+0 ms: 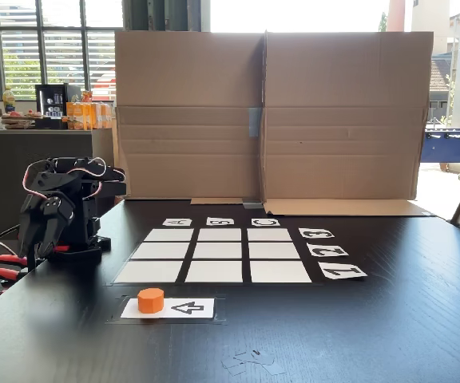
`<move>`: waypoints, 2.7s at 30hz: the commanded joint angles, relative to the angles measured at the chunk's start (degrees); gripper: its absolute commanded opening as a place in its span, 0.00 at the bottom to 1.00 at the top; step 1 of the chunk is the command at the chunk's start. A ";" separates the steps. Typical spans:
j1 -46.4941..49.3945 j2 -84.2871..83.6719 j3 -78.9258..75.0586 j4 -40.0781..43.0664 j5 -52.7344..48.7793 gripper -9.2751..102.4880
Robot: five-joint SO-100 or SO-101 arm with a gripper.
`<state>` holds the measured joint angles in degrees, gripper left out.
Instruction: Pick up the round, orange token and place it in the grid on square A1.
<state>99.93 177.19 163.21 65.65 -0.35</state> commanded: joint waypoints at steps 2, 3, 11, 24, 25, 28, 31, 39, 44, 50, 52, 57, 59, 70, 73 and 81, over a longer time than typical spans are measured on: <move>1.23 -9.58 -10.63 1.76 0.18 0.24; 1.23 -11.87 -13.01 2.37 0.18 0.24; 0.18 -29.97 -33.93 9.93 0.18 0.27; -7.21 -54.67 -68.03 22.15 2.37 0.34; -8.17 -56.16 -69.70 22.15 3.16 0.34; -10.99 -60.21 -73.92 22.15 4.31 0.35; -13.97 -63.46 -76.46 22.15 5.27 0.35; -22.85 -70.31 -78.05 22.15 5.98 0.36; -27.69 -75.50 -79.80 22.15 5.98 0.37; -32.08 -79.80 -80.51 21.71 5.89 0.38; -33.22 -81.30 -81.21 21.62 5.89 0.38; -35.33 -86.84 -83.67 21.53 6.50 0.38; -35.68 -88.77 -84.29 21.53 6.50 0.38; -37.71 -100.99 -91.05 21.53 6.50 0.38; -38.32 -104.41 -93.16 21.53 6.50 0.38; -38.76 -112.06 -100.02 21.45 6.15 0.38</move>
<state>61.61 65.21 66.18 87.54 5.80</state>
